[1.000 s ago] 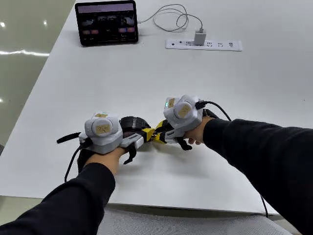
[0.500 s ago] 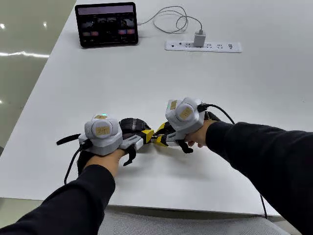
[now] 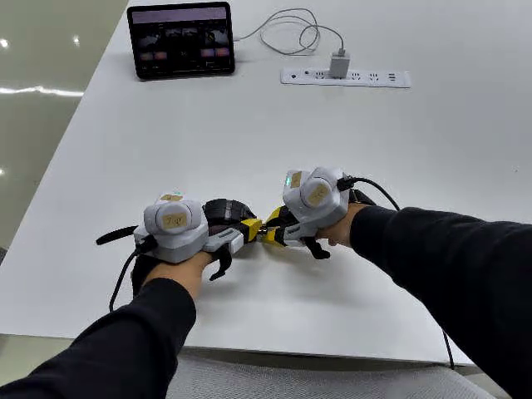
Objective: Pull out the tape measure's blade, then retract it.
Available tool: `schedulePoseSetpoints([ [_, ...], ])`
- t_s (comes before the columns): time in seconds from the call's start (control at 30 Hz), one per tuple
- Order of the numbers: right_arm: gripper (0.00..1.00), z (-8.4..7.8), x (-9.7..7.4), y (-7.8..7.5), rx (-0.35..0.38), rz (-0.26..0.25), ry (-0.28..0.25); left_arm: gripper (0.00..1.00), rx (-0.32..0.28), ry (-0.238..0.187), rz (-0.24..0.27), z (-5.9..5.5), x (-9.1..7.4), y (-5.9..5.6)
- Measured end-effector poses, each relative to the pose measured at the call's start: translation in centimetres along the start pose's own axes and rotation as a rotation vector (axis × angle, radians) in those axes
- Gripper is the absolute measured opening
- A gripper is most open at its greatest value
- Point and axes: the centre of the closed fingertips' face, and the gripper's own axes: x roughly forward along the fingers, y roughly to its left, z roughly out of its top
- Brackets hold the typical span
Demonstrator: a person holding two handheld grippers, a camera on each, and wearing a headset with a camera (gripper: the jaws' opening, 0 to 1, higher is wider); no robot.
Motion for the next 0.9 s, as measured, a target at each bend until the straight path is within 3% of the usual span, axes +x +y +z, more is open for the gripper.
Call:
schedulePoseSetpoints([
  [0.33,0.12,0.0,-0.1,0.3,0.015,-0.016,-0.005,0.62,0.04,0.03,-0.017,-0.2,0.0,-0.2],
  [0.5,0.15,0.0,-0.3,0.2,0.042,-0.04,-0.003,0.62,0.026,0.061,-0.043,-0.4,-0.3,0.0],
  [0.7,0.21,-0.2,-1.1,-0.2,0.066,-0.069,-0.012,0.86,0.06,0.064,-0.074,0.1,-0.8,0.5],
  [0.9,0.28,-0.5,-2.2,-0.6,0.112,-0.098,-0.034,0.93,0.1,0.096,-0.162,-0.2,-1.2,-0.4],
])
